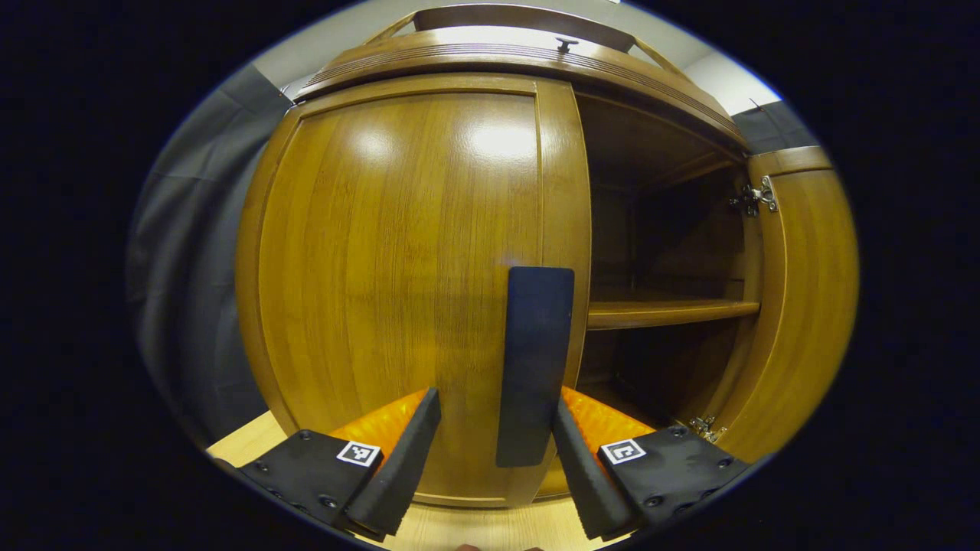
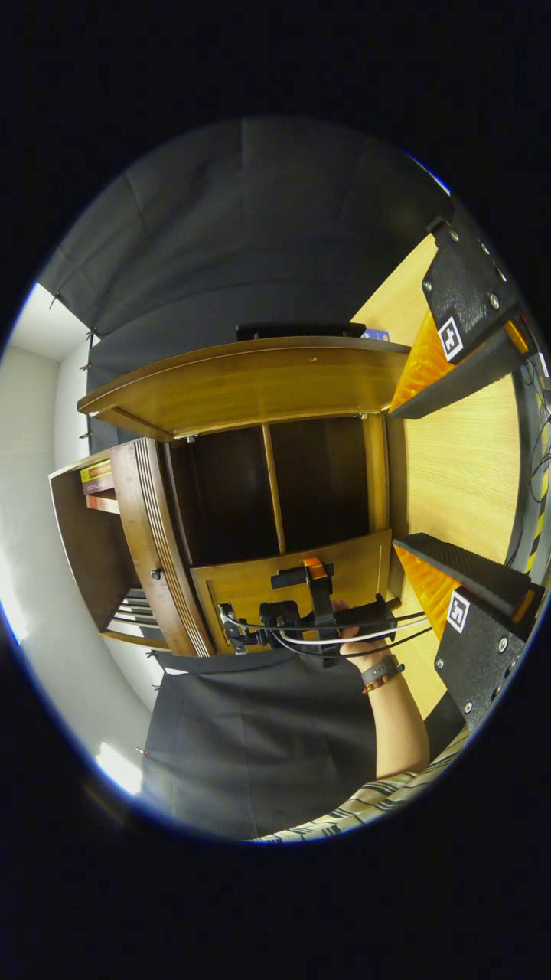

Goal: Open the right door of the double-door shoe cabinet with the right hand, and open the left door with the left hand.

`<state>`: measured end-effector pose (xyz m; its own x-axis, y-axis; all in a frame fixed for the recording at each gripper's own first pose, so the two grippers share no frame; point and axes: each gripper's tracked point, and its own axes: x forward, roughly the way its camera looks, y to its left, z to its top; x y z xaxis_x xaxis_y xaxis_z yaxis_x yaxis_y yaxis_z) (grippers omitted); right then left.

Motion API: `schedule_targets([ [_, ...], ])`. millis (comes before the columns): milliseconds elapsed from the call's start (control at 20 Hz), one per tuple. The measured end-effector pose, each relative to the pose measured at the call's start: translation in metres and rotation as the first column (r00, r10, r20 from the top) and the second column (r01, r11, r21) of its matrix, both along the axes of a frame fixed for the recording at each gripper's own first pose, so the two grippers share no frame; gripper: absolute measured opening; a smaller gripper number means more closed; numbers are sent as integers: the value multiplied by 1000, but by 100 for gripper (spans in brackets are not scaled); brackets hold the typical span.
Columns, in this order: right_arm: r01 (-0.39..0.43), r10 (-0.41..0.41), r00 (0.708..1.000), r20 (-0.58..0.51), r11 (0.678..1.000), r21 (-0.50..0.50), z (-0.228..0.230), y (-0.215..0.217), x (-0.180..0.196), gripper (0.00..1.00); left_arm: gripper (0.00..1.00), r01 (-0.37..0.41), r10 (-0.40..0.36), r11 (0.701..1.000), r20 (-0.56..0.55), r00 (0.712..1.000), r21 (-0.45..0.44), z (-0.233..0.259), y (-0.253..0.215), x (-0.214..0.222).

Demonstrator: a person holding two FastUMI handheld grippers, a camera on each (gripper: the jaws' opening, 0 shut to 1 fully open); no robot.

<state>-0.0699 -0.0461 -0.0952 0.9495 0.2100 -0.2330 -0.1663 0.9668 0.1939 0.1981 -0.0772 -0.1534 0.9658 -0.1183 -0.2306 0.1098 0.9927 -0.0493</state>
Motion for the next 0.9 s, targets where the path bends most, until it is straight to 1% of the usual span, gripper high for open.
schedule_targets([
  [50,5,-5,1000,-5,1000,0,-2,-1,2,93,88,9,-9,1000,1,1000,-3,0,-2,1],
  [100,10,-10,1000,-9,1000,0,-3,-3,3,93,82,29,-29,999,-5,1000,-13,-1,-6,1],
  [250,10,-10,1000,-18,1000,2,-8,-4,6,93,62,50,-50,995,3,999,-83,2,-18,-1],
  [300,8,-8,1000,-21,1000,1,-9,-2,6,93,56,54,-55,995,-2,999,-80,-1,-21,5],
  [450,2,-2,1000,-24,1000,-2,-11,1,5,93,36,57,-56,998,22,998,-32,-1,-17,0],
  [550,4,-5,999,-32,1000,-5,-15,3,5,93,36,67,-67,998,18,998,0,-1,-18,0],
  [600,2,-2,999,-36,1000,-4,-16,5,6,93,36,76,-76,997,-1,997,10,-3,-19,1],
  [650,-4,4,999,-37,1000,-1,-16,7,6,93,36,78,-78,997,-16,997,6,-3,-19,-1],
  [750,-19,19,999,-38,1000,1,-17,14,5,93,36,57,-57,998,-28,998,1,-2,-16,-4],
  [800,-21,21,999,-40,1000,0,-18,16,4,93,36,46,-46,999,-20,999,9,-1,-15,-6],
  [900,-36,37,998,-52,999,12,-20,22,3,93,36,50,-49,998,-11,999,38,3,-12,-8],
])
